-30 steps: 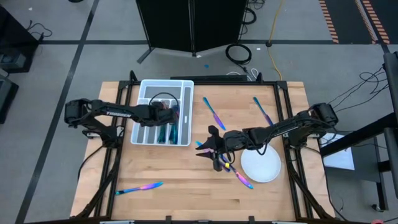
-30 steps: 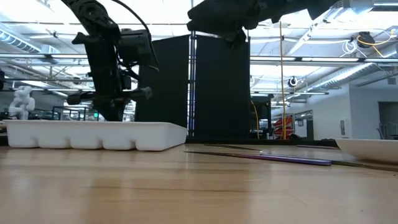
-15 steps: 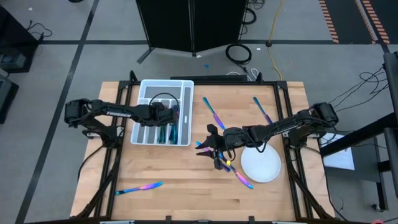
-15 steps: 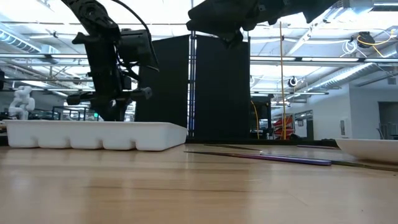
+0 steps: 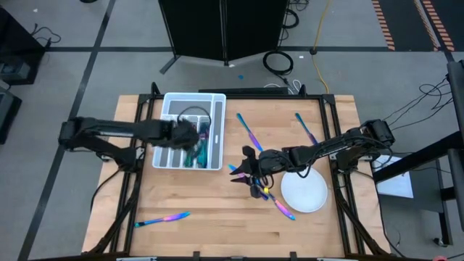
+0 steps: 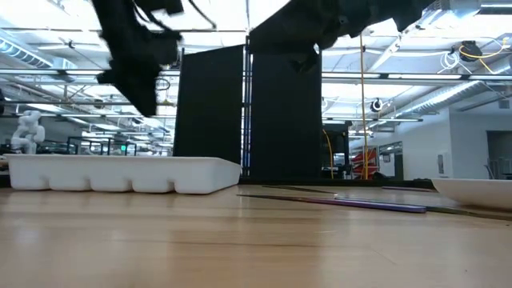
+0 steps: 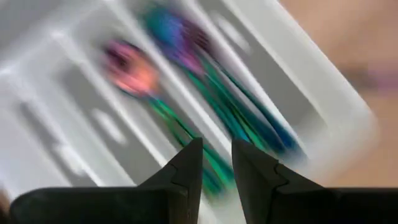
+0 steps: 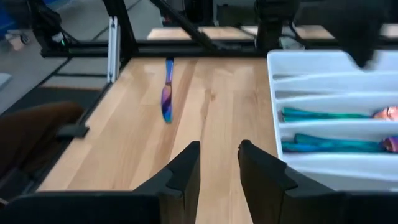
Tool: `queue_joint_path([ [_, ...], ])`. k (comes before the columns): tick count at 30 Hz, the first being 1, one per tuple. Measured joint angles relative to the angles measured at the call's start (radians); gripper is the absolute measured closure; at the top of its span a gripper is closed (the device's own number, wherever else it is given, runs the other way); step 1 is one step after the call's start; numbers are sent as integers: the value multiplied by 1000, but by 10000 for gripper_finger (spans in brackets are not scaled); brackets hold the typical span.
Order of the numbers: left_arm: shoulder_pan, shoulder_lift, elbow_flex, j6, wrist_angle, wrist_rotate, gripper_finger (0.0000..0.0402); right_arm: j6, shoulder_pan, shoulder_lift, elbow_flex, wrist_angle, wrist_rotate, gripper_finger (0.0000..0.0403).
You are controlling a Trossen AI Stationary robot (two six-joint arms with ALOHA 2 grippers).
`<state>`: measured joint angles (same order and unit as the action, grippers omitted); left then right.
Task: Sort silverware
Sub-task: Put the iridescent knife into the white silverware tray
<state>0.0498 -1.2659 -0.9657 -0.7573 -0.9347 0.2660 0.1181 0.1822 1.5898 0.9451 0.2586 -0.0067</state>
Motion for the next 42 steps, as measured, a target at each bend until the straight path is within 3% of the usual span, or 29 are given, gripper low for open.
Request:
queue_joint_path([
  [4,-169,70,8,67,-66,-272,315,0,0,0,0,-51,0,307],
  [7,-328,85,17,5,-79,-370,315,0,0,0,0,-74,1,307],
  [14,-660,1,23,-116,-69,-374,315,0,0,0,0,-68,5,307],
  [20,-837,-135,23,-123,-63,-343,315,0,0,0,0,-51,5,307],
  [25,-914,-237,23,-127,-32,-344,315,1,0,0,0,-49,5,307],
  [29,-932,-293,23,-216,31,-353,307,1,0,0,0,-49,5,307],
  [37,-954,-351,23,-293,156,-389,223,1,0,0,0,-53,5,307],
  [42,-954,-351,23,-367,133,-385,209,0,0,0,0,-53,5,307],
])
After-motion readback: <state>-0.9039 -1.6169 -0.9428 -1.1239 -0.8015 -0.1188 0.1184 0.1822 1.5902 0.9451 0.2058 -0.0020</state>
